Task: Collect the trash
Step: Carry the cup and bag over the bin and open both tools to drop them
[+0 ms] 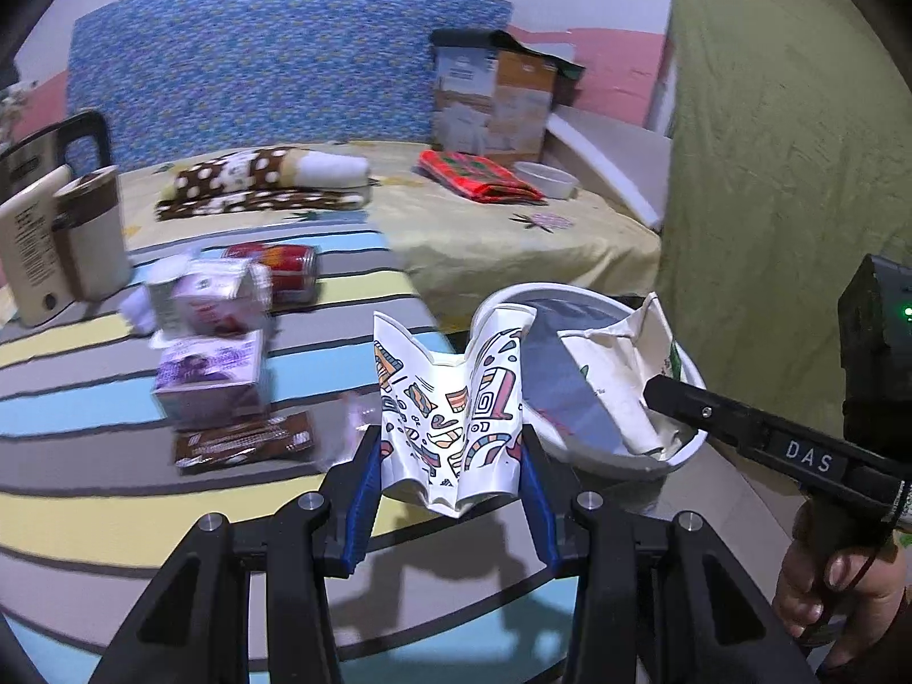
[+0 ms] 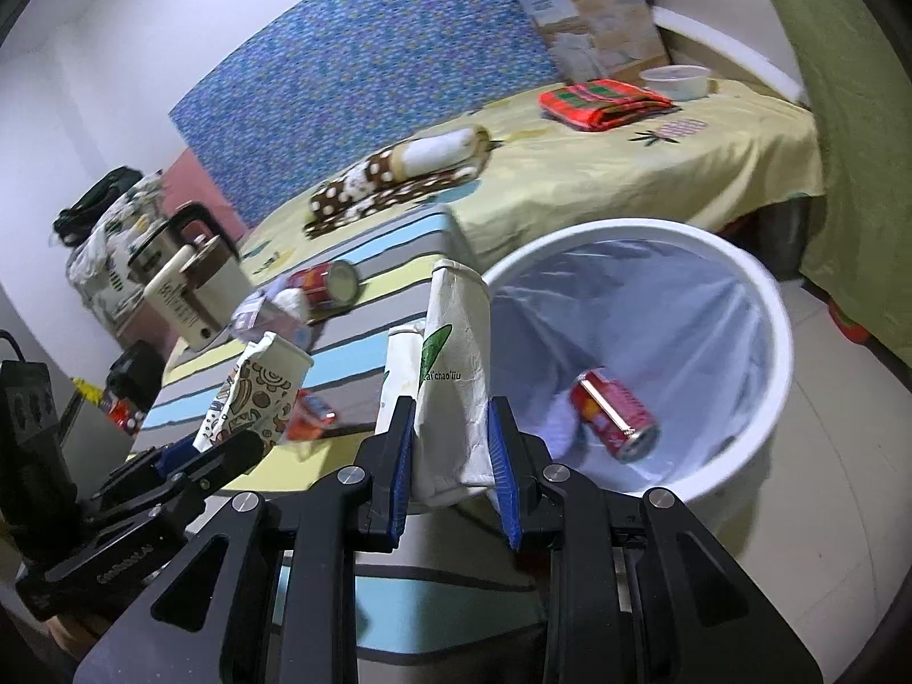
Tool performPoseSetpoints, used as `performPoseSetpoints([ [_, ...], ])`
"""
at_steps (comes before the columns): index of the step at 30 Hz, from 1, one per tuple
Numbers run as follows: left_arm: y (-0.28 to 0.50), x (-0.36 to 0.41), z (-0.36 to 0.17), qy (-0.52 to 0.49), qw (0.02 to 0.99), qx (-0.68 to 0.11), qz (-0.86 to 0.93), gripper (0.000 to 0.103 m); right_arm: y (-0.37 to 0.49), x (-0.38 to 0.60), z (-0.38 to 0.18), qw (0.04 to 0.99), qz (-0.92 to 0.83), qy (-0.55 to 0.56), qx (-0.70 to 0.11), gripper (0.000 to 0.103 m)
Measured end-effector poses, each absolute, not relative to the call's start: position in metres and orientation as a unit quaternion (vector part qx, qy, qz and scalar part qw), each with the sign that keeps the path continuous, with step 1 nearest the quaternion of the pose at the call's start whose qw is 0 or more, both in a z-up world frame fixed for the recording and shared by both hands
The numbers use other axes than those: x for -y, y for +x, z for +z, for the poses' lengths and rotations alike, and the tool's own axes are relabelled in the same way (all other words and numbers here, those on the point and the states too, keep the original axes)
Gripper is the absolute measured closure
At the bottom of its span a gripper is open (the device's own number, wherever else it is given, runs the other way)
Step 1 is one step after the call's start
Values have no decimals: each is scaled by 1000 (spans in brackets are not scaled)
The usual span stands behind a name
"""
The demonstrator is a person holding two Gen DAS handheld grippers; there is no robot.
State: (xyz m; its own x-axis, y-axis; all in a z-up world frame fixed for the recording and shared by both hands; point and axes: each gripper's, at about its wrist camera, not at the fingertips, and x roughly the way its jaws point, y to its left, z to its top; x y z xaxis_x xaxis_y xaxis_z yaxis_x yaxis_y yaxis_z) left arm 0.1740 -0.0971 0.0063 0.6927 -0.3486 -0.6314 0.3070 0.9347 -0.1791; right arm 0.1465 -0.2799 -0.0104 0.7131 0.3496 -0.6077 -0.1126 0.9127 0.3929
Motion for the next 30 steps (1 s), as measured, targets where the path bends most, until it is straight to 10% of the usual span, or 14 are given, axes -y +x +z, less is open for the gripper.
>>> performPoseSetpoints([
  [30, 225, 207, -29, 19, 880, -382, -282, 57, 152, 348, -36, 905, 28, 174, -387, 71],
])
